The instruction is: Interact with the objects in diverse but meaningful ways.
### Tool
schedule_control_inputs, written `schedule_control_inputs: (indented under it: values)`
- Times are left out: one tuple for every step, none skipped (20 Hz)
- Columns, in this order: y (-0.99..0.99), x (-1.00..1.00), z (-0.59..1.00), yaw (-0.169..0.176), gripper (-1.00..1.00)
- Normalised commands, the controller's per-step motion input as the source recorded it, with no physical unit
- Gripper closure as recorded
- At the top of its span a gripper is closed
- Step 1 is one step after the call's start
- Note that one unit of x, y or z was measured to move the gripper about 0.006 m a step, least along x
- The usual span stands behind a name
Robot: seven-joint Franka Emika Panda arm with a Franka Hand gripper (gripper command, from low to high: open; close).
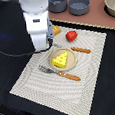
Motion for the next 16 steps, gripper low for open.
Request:
schedule_control_inputs:
  values:
    - [-0.03,-0.37,-0.45,0.017,1.0]
    - [-0.04,-0.33,-0.43,0.01,1.0]
    - [-0.05,-0.27,-0.4,0.0,1.0]
    - [-0.09,-0.13,-0.33,0.0,1.0]
    - [-0.11,-0.05,-0.3,0.0,1.0]
    - [-0.1,0.0,-0.23,0.0,1.0]
    - [-0.1,0.08,-0.18,0.0,1.0]
    - [-0.05,0.14,-0.13,-0.005,1.0]
    - [-0.01,0.2,-0.1,-0.009,1.0]
    - [0.0,0.18,-0.09,-0.003,1.0]
    - [0.0,0.15,-0.07,0.0,1.0]
    - [0.0,0.11,-0.06,0.0,1.0]
    - [0.02,0.11,-0.06,0.0,-1.0]
    - [0.04,0.09,-0.06,0.0,-1.0]
    - [0.05,0.08,-0.05,0.0,-1.0]
    - [0.07,0.07,-0.03,0.0,-1.0]
